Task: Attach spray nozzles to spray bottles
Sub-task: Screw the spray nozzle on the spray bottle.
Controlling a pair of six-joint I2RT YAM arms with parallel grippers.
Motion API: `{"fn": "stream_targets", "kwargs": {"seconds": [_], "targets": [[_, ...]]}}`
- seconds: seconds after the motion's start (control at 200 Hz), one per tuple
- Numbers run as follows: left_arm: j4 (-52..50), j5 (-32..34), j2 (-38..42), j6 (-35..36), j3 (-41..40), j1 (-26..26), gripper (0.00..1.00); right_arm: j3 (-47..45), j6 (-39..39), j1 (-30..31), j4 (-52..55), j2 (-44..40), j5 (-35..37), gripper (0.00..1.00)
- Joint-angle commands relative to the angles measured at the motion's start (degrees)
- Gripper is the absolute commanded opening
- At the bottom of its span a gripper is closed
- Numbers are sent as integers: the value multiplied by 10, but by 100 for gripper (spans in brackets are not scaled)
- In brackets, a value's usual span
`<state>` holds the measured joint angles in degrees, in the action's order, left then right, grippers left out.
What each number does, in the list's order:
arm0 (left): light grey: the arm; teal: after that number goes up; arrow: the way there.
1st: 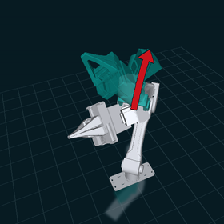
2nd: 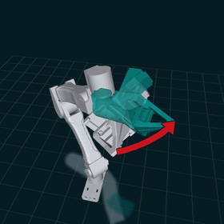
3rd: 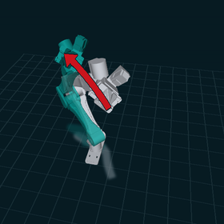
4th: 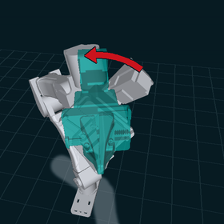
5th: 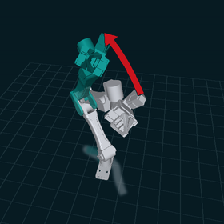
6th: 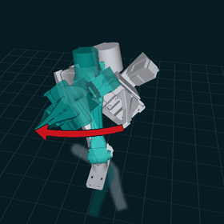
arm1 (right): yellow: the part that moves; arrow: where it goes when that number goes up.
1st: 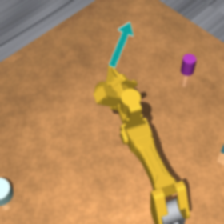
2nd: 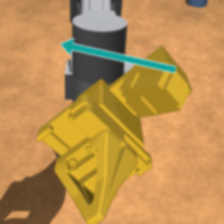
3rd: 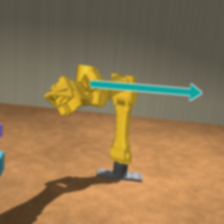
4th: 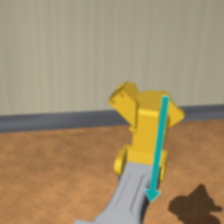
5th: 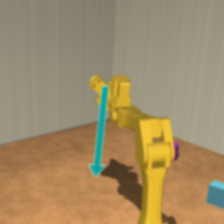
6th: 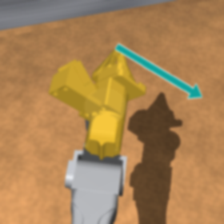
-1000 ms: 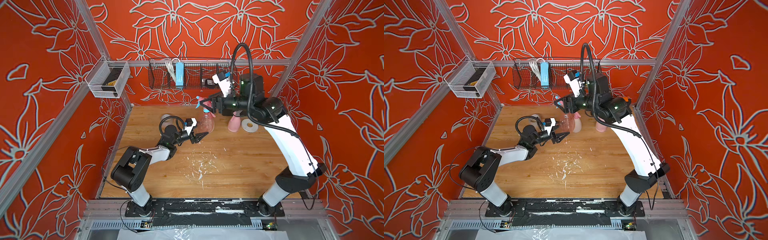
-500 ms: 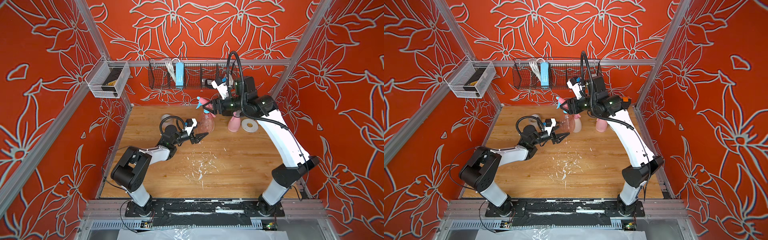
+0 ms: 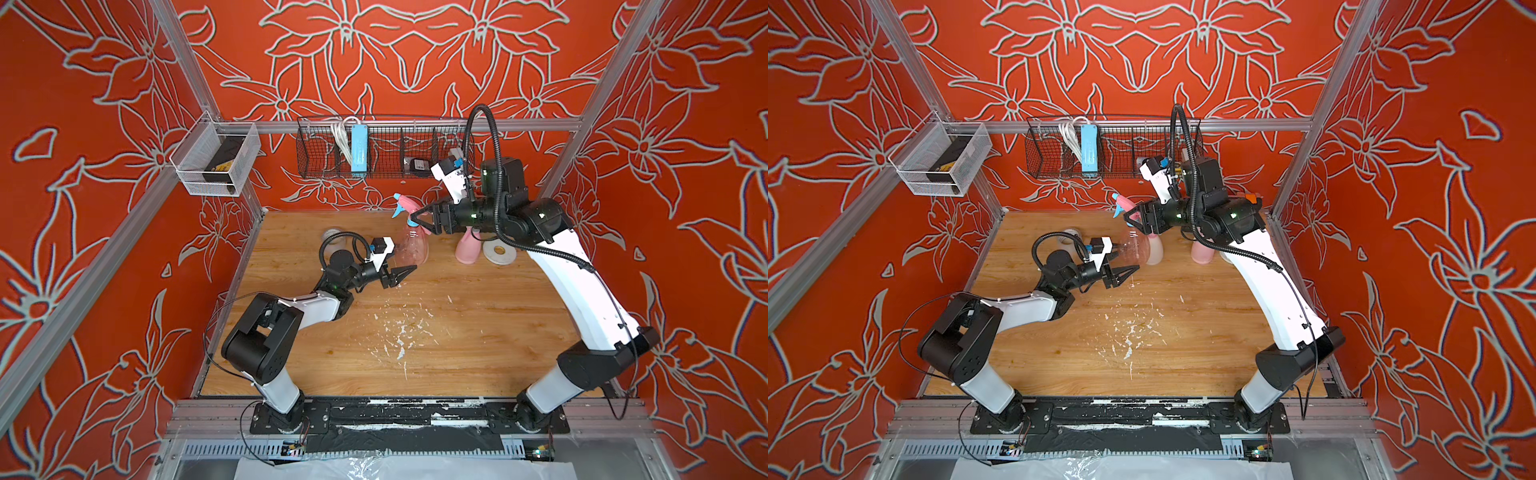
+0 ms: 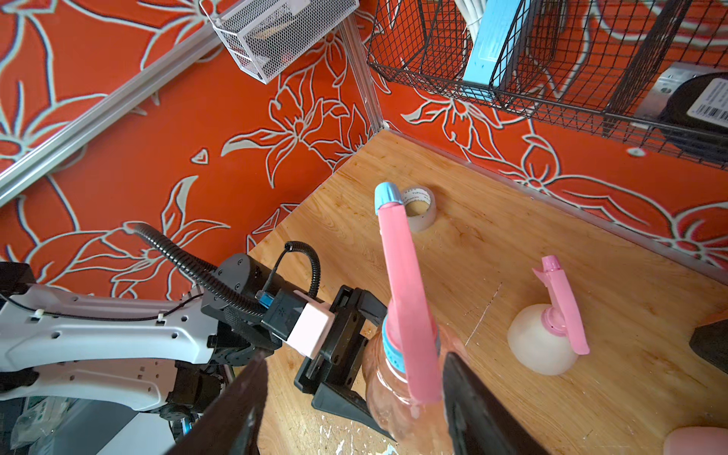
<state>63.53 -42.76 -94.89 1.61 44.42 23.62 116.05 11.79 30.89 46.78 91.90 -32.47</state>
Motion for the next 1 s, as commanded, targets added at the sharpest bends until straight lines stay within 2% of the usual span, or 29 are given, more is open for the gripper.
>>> {"fn": "stream_targets", "kwargs": {"seconds": [0.0,0.646,0.991], "targets": [[17,-11,9,1,14,-3,44,-12,11,8,-14,-14,-18,70],[13,-11,13,1,17,-2,44,-23,27,48,-41,-14,-21,69],[12,-11,14,0,17,-2,44,20,31,76,-45,39,-16,68]]}}
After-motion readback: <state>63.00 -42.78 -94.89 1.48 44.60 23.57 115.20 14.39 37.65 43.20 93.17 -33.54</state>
